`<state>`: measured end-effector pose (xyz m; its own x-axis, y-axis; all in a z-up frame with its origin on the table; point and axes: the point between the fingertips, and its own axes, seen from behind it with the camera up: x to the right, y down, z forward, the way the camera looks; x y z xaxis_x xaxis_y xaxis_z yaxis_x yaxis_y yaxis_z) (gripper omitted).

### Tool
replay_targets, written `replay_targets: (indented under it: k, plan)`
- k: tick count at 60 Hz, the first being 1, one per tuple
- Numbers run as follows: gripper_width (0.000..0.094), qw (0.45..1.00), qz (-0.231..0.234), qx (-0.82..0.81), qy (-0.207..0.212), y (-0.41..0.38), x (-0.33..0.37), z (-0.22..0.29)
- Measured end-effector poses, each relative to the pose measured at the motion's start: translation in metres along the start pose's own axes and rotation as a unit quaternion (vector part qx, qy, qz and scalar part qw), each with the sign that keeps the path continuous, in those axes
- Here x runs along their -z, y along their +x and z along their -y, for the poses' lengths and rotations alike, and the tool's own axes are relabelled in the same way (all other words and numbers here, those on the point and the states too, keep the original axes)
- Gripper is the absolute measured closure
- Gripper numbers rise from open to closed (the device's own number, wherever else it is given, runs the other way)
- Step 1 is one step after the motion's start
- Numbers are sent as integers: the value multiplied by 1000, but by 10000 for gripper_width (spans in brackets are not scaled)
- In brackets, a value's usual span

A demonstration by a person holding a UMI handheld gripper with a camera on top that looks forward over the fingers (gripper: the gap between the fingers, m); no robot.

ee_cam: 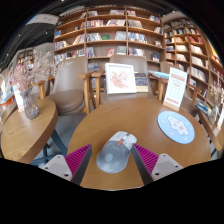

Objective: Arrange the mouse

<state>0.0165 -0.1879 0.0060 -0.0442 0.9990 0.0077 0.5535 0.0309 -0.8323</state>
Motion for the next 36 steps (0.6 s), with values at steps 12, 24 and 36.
replay_targets:
  k: [12,24,36]
  plan:
    - [86,1000,4,4,-14,-4,-26,10]
    - [85,1000,6,10,-22,-10,-43,15]
    - [184,1000,1,7,-30,-7,-50,12]
